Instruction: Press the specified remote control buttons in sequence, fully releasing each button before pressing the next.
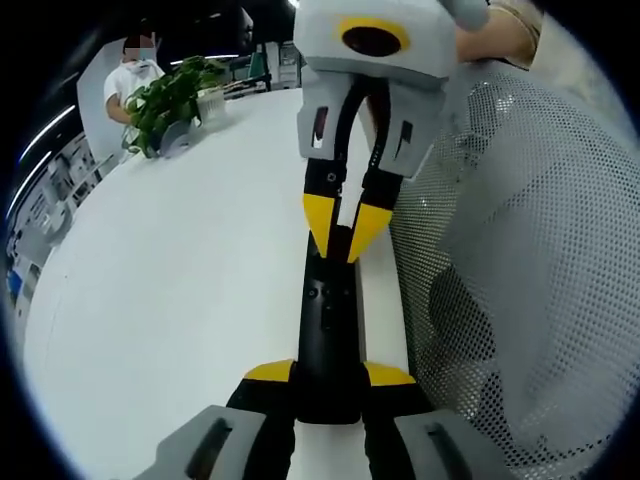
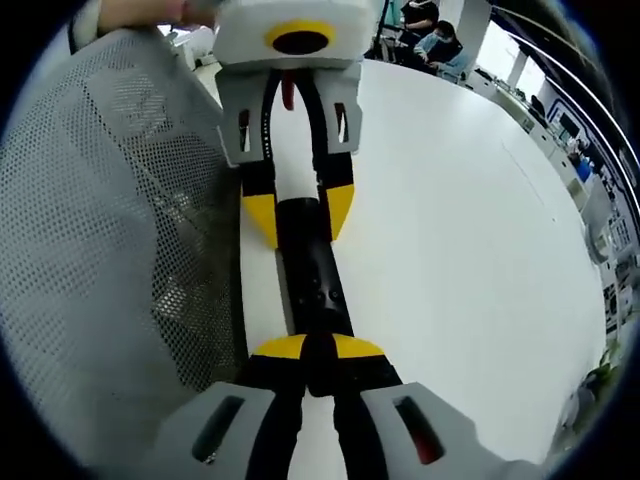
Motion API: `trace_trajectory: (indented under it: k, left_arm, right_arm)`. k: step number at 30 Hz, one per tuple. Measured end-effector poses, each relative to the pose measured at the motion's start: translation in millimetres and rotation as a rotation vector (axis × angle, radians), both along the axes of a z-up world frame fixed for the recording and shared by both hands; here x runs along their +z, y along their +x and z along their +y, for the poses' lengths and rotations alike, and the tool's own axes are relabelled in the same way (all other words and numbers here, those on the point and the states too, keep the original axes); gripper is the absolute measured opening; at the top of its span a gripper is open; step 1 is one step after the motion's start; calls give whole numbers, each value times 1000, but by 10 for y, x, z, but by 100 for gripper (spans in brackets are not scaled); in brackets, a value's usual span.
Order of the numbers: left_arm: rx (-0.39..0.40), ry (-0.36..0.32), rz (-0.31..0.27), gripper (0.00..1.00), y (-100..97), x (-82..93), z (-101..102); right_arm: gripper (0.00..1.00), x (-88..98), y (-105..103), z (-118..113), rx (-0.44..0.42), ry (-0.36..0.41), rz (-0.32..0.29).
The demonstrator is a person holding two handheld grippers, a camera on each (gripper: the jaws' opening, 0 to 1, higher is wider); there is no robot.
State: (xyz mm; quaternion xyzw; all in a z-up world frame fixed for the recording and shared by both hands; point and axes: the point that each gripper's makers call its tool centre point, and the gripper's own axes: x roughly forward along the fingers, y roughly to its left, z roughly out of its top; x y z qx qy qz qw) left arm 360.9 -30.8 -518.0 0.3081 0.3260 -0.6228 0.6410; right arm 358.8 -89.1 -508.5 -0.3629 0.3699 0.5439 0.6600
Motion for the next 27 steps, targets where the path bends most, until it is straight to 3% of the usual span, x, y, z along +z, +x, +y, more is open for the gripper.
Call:
trace_trajectory:
  k: [12, 27]
  left_arm:
    - [-3, -7, 7, 24, 8, 4, -2]
    - [-3, -10, 9, 24, 5, 5, -5]
  right_arm:
    - [11, 16, 48, -11, -33, 22, 3]
    - [11, 7, 71, -24, -52, 39, 94]
